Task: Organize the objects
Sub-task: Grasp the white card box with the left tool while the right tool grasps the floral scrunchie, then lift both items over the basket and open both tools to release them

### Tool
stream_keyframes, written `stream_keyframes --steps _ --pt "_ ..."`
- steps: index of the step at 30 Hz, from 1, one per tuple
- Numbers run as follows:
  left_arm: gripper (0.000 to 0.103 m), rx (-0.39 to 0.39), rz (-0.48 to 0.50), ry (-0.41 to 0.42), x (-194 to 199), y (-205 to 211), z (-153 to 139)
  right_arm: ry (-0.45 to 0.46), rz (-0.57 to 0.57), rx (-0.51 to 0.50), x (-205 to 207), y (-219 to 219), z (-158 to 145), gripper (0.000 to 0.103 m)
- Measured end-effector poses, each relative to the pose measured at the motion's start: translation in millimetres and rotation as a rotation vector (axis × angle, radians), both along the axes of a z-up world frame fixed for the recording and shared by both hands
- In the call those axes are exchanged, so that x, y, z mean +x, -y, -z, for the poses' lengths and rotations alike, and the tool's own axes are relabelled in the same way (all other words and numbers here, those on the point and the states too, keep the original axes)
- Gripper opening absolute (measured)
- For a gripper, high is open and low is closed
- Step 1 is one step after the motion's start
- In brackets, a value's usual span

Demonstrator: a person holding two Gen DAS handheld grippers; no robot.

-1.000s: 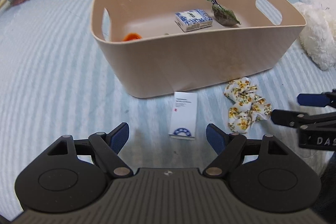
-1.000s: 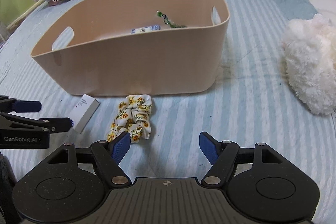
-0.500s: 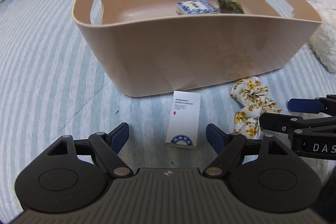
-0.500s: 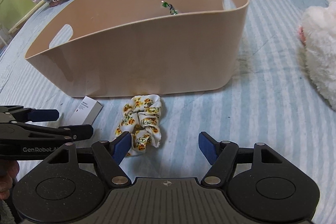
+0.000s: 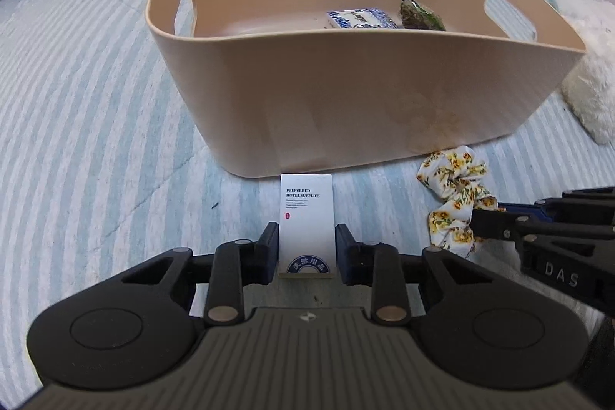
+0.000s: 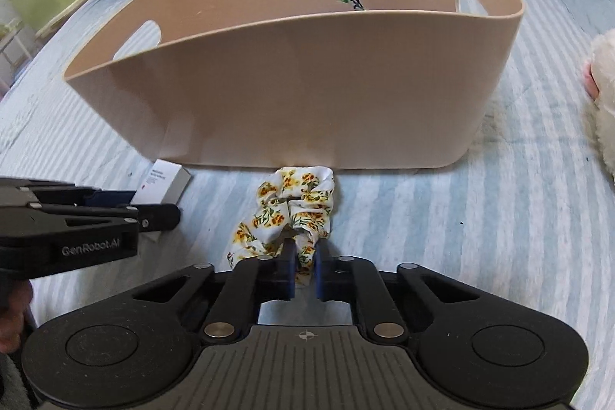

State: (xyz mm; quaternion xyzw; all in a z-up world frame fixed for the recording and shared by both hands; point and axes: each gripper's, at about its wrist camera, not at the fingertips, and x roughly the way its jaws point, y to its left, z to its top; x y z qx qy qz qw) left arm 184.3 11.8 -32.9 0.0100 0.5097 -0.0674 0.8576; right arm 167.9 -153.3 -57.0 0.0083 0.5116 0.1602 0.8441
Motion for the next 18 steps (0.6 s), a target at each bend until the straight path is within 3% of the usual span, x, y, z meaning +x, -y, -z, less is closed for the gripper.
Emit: stream_keyframes --steps 8,18 --pt "0.032 -0.006 0.007 0.033 -15.4 -0.6 -15.1 0.039 0.012 0.012 -13.3 12.8 -18.8 0.004" --pt "0.032 -0.009 0.041 0.142 -40.3 -0.8 -60.6 0.148 0.031 0.068 -38.7 35.2 -68.0 0.004"
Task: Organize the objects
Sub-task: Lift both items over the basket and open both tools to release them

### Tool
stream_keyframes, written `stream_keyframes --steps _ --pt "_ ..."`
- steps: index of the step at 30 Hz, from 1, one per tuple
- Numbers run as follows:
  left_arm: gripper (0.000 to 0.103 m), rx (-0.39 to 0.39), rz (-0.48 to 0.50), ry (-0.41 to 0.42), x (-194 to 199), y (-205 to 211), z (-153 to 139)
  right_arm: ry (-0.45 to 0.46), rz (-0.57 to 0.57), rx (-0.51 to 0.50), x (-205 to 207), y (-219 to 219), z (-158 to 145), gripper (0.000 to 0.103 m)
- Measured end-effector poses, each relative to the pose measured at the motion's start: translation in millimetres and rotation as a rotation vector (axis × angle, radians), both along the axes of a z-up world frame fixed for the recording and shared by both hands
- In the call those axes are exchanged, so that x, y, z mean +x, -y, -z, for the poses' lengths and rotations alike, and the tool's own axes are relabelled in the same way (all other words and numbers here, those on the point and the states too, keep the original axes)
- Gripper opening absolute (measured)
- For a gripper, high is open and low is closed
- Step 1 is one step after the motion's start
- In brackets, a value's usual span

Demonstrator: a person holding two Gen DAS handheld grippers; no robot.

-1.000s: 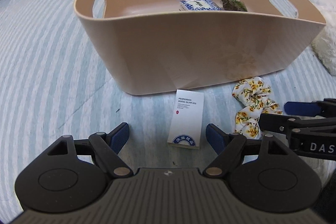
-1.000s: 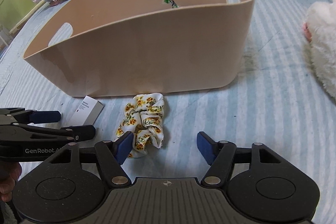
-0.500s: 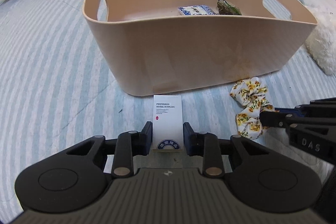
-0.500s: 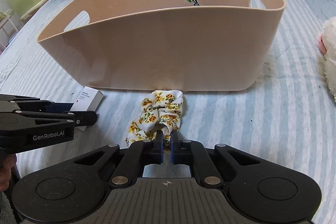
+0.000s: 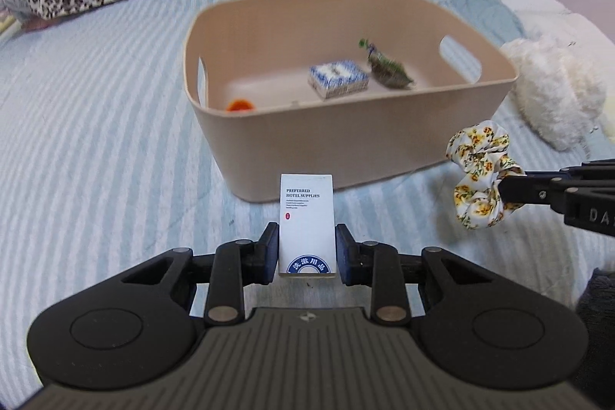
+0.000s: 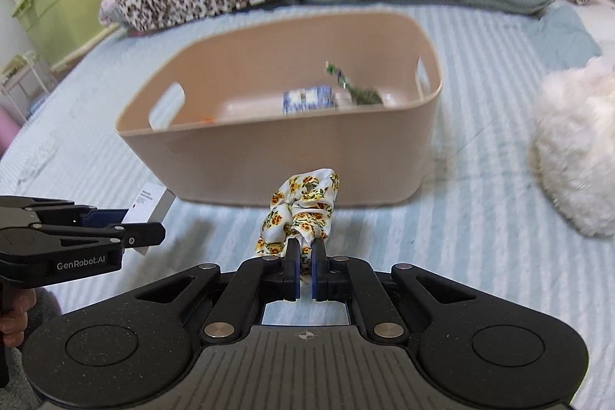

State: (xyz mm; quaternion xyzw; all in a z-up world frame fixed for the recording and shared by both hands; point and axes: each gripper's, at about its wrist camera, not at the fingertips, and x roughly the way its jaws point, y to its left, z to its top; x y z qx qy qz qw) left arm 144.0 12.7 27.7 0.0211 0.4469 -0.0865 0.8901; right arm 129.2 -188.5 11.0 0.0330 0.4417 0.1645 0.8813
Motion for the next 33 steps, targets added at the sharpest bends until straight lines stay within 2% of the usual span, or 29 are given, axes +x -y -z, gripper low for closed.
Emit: stream_keyframes --steps 11,19,26,33 --pt "0.032 -0.032 -0.002 0.161 -4.8 -0.6 -56.3 0.134 0.024 0.066 -6.3 21.5 -56.1 0.004" --pt "0.032 -0.018 -0.024 0.235 20.5 0.7 -80.8 0.240 0.046 0.090 16.7 23.4 -92.4 0.004" --pt "0.032 0.008 -0.045 0.241 63.3 -0.9 -82.4 0.273 0.056 0.066 50.7 10.8 -97.0 0.004" --pt "0.032 0.074 -0.048 0.193 103.8 10.6 -57.5 0.233 0.069 0.032 85.3 -5.7 -78.0 0.004"
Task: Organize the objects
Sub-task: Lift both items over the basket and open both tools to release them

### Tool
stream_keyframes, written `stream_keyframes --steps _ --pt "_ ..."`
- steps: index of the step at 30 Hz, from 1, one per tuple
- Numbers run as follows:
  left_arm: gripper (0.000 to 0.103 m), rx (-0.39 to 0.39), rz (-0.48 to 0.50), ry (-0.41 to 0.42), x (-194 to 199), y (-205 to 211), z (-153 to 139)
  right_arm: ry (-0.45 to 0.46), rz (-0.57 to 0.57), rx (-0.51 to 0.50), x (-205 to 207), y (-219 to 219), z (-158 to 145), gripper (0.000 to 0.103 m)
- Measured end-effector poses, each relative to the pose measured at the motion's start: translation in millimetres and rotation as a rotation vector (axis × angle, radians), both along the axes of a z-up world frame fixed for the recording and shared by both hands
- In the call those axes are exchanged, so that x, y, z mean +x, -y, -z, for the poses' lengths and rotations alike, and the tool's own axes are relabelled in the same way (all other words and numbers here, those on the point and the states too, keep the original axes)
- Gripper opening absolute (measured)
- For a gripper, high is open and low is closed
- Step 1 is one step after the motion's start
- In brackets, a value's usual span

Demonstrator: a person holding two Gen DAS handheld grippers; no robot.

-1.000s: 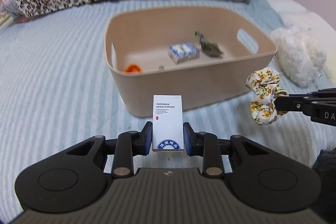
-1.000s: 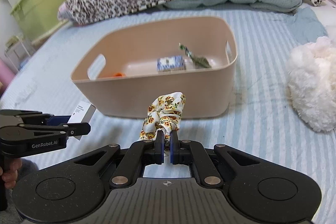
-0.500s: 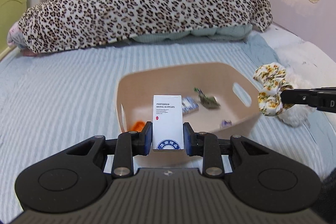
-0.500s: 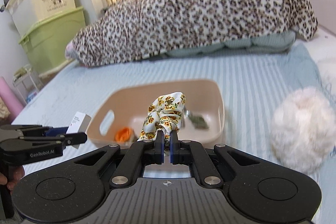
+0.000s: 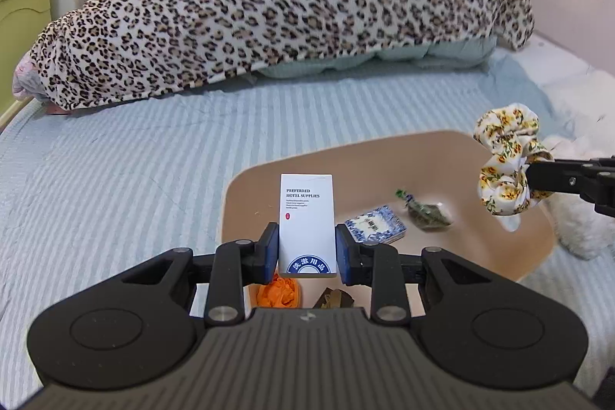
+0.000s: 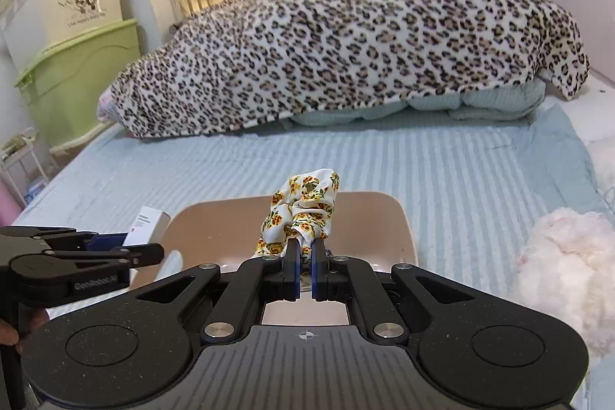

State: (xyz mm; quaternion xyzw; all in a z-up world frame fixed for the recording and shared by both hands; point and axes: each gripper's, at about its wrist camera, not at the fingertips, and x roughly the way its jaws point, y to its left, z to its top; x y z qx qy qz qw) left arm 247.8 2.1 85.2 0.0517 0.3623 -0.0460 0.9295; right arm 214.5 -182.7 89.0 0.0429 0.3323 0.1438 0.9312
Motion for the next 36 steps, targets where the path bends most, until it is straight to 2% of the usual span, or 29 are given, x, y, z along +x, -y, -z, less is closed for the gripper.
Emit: stream_keyframes --steps 2,10,17,19,20,21,22,24,26,30,36 --pt "0.032 0.034 -0.009 -0.015 7.2 6.6 11.8 -0.013 -0.001 -0.022 6.6 -5.6 7.5 0.004" --pt "0.032 0.029 -0.033 -0.158 34.8 17.7 56.4 -0.120 0.021 -0.068 27.8 -16.1 44.8 0.004" --pt "0.033 0.040 -0.037 -0.191 35.7 15.3 66.9 -0.213 0.016 -0.106 34.5 -17.9 67.1 0.007" --pt "0.035 0.033 -0.038 -0.196 34.4 14.8 64.2 -0.228 0.014 -0.112 34.2 -17.5 67.4 0.013" --pt "0.049 0.026 -0.035 -0.204 33.5 14.4 62.5 -0.222 0.019 -0.122 31.7 -17.2 65.8 0.027" --pt "0.070 0.020 -0.036 -0.209 32.7 14.4 60.3 -0.214 0.019 -0.132 29.0 -16.5 64.2 0.036" --pt "0.077 0.013 -0.038 -0.201 30.7 13.9 57.6 -0.205 0.017 -0.137 27.2 -16.4 61.6 0.041" --pt "0.079 -0.001 -0.040 -0.175 26.7 12.6 51.7 -0.189 0.024 -0.134 21.2 -13.2 54.0 0.062" --pt "0.079 -0.013 -0.052 -0.179 24.5 10.4 48.0 -0.185 0.031 -0.116 18.2 -8.9 45.8 0.069" --pt "0.080 -0.028 -0.070 -0.166 15.8 5.8 38.0 -0.183 0.045 -0.092 11.8 -1.2 32.1 0.075" --pt "0.080 -0.024 -0.081 -0.134 -6.4 -2.4 20.8 -0.147 0.062 -0.074 -11.7 7.9 18.2 0.079"
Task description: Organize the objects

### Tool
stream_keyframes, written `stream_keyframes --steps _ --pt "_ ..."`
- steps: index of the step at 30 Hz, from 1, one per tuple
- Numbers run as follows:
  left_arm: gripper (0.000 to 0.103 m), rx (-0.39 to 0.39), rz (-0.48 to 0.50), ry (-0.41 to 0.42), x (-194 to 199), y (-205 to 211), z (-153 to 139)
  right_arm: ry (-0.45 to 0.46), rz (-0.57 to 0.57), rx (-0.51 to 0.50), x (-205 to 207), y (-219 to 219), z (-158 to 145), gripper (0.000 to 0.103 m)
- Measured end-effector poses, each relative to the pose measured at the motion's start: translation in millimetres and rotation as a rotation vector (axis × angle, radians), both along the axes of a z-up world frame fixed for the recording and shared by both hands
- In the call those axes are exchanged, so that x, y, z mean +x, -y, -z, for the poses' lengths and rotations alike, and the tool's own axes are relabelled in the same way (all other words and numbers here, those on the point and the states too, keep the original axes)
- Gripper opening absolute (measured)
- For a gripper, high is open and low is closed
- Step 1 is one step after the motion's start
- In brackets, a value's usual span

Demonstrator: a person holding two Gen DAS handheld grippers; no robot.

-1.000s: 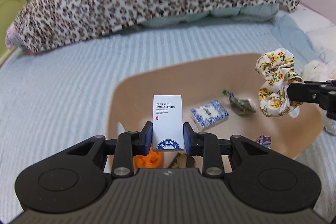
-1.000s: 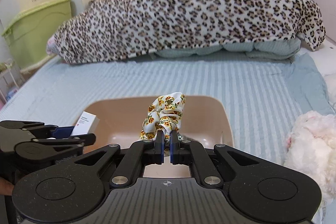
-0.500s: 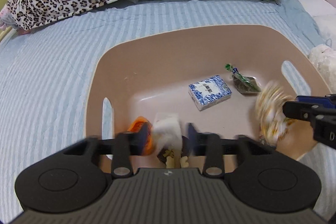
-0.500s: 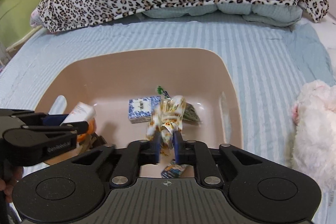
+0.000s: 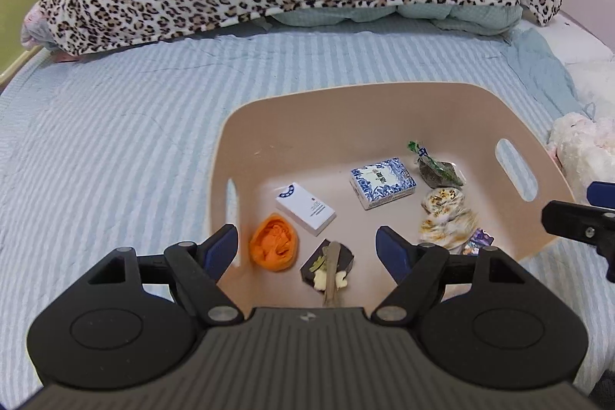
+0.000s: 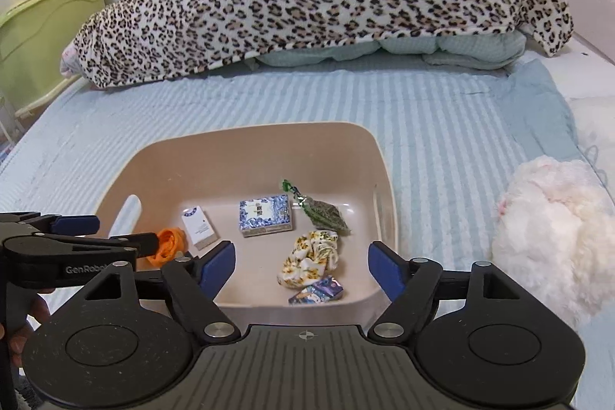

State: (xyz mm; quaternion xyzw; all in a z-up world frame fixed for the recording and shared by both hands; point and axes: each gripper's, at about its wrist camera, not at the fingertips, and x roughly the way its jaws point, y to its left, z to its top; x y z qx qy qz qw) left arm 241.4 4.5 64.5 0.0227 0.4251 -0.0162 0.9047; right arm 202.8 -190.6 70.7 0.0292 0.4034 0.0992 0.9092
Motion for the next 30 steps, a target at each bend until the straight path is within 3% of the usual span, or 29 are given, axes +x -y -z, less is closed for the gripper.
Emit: stream_keyframes --steps 19,30 --pt "0.080 -0.055 -0.008 0.061 -94.7 -16.9 -37.3 0.034 -0.018 -0.005 -75.5 5.0 -27.6 0.081" --pt "0.080 -0.034 0.024 0.117 -150.1 -15.1 -54.0 0.054 -0.030 -0.009 -127.1 0.8 -41.1 0.081"
